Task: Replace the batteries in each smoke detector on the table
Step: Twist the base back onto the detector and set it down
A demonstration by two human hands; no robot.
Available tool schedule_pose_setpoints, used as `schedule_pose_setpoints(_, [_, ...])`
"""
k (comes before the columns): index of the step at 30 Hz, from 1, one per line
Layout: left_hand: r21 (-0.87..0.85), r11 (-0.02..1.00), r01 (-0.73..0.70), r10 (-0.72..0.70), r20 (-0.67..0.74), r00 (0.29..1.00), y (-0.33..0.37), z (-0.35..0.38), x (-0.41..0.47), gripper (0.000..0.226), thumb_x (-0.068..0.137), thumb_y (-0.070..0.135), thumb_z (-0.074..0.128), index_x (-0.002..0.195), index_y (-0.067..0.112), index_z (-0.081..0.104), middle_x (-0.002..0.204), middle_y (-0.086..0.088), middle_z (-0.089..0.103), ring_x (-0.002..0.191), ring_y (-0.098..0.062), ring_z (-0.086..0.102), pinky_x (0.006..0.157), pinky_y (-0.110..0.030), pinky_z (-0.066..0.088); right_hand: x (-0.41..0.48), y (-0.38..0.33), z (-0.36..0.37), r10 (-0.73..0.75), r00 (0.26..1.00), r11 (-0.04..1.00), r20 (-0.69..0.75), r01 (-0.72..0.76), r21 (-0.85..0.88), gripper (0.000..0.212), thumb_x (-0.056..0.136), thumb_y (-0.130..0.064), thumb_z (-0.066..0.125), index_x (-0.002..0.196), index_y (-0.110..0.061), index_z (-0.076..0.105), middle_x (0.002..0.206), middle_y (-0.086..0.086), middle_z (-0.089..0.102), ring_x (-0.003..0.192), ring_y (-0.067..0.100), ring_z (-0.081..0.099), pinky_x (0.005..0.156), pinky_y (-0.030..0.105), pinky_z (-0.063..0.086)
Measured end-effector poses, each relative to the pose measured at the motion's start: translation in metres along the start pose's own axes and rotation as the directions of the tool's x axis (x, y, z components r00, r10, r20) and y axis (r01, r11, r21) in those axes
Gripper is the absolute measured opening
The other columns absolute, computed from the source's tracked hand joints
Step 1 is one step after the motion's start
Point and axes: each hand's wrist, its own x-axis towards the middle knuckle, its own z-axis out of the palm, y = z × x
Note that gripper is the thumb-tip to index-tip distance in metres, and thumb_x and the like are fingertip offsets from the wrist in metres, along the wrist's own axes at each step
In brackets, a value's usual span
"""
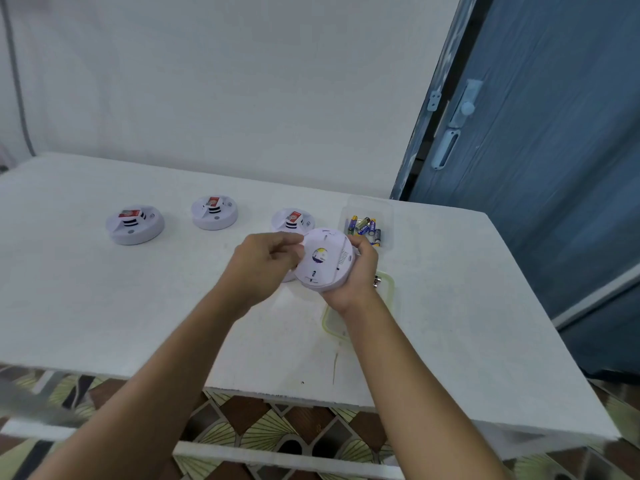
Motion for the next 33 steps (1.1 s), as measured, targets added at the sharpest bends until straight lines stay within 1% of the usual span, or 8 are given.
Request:
schedule_pose_setpoints(2, [-0.057,0.998,-0.038,0.04,0.024,0.999,0.001,-0.008,0.002,0.032,0.092,0.004,0.053,0.115,0.019,0.069,0.101,0.006,0.074,0.094,-0.009,0.07,0.097,-0.037,0.052,-0.001,-0.003,-0.001,0.065,0.997,0.996,0.04,-0.067,0.05,0.034,0.077,-0.032,0.051,0.086,-0.009,0.074,0.098,0.017,0.066,0.094,0.034,0.055,0.106,0.047,0.038])
schedule_pose_setpoints(5, [-0.04,0.993,-0.112,0.113,0.022,0.993,0.003,-0.01,0.001,0.045,0.088,-0.009,0.041,0.108,0.019,0.071,0.103,0.005,0.074,0.093,-0.006,0.07,0.094,-0.032,0.054,-0.002,-0.005,-0.001,0.12,0.987,0.986,0.103,-0.131,0.107,0.04,0.074,-0.029,0.051,0.094,-0.006,0.076,0.105,0.023,0.07,0.101,0.04,0.058,0.097,0.055,0.043])
schedule_pose_setpoints(14, [0.311,0.752,-0.582,0.557,0.174,0.812,-0.014,-0.003,-0.007,0.051,0.075,0.03,0.082,0.123,0.021,0.066,0.127,0.013,0.061,0.118,0.008,0.049,0.097,-0.002,0.031,-0.007,-0.01,0.004,0.166,0.972,0.963,0.169,-0.196,0.185,0.044,0.093,-0.027,0.039,0.112,0.005,0.062,0.098,0.031,0.071,0.099,0.044,0.061,0.074,0.065,0.054])
schedule_pose_setpoints(17, [0.364,0.767,-0.529,0.546,0.065,0.835,-0.017,0.001,-0.003,0.045,0.081,0.022,0.078,0.124,0.019,0.065,0.121,0.004,0.068,0.109,-0.003,0.056,0.089,0.003,0.031,-0.008,-0.011,0.006,0.185,0.968,0.972,0.169,-0.206,0.116,0.052,0.1,-0.036,0.036,0.118,0.007,0.059,0.105,0.031,0.068,0.1,0.046,0.062,0.067,0.06,0.059])
schedule_pose_setpoints(20, [0.335,0.821,-0.462,0.498,-0.027,0.867,-0.014,0.0,-0.002,0.038,0.086,0.025,0.067,0.124,0.02,0.065,0.114,0.007,0.07,0.102,-0.004,0.062,0.084,0.0,0.038,-0.007,-0.01,0.006,0.193,0.976,0.98,0.099,-0.187,-0.068,0.059,0.098,-0.053,0.041,0.127,-0.006,0.062,0.114,0.021,0.065,0.107,0.039,0.062,0.087,0.053,0.053])
schedule_pose_setpoints(25, [-0.04,0.97,-0.24,0.236,-0.092,0.967,-0.01,-0.002,0.001,0.025,0.095,0.024,0.061,0.119,0.024,0.064,0.101,0.014,0.072,0.093,0.0,0.068,0.082,-0.018,0.053,-0.01,-0.012,0.008,0.061,0.995,0.947,0.082,-0.032,-0.319,0.044,0.097,-0.058,0.048,0.11,-0.022,0.069,0.103,0.004,0.075,0.098,0.023,0.069,0.09,0.044,0.054])
schedule_pose_setpoints(29, [-0.238,0.959,-0.154,0.143,-0.061,0.988,-0.017,-0.003,0.002,0.023,0.097,0.02,0.057,0.119,0.017,0.065,0.104,0.001,0.074,0.097,-0.016,0.071,0.089,-0.038,0.056,-0.005,-0.008,0.009,-0.061,0.991,0.893,0.116,0.106,-0.438,0.053,0.1,-0.056,0.045,0.13,-0.014,0.059,0.116,0.009,0.073,0.1,0.024,0.071,0.075,0.037,0.058])
schedule_pose_setpoints(33, [-0.453,0.891,-0.03,0.033,-0.001,0.999,-0.017,0.001,0.001,0.03,0.099,0.022,0.052,0.121,0.004,0.061,0.107,-0.011,0.073,0.102,-0.026,0.07,0.095,-0.043,0.054,0.001,-0.002,0.012,-0.199,0.979,0.842,0.05,0.197,-0.503,0.045,0.103,-0.049,0.045,0.122,-0.01,0.056,0.107,0.006,0.072,0.094,0.02,0.069,0.076,0.034,0.057])
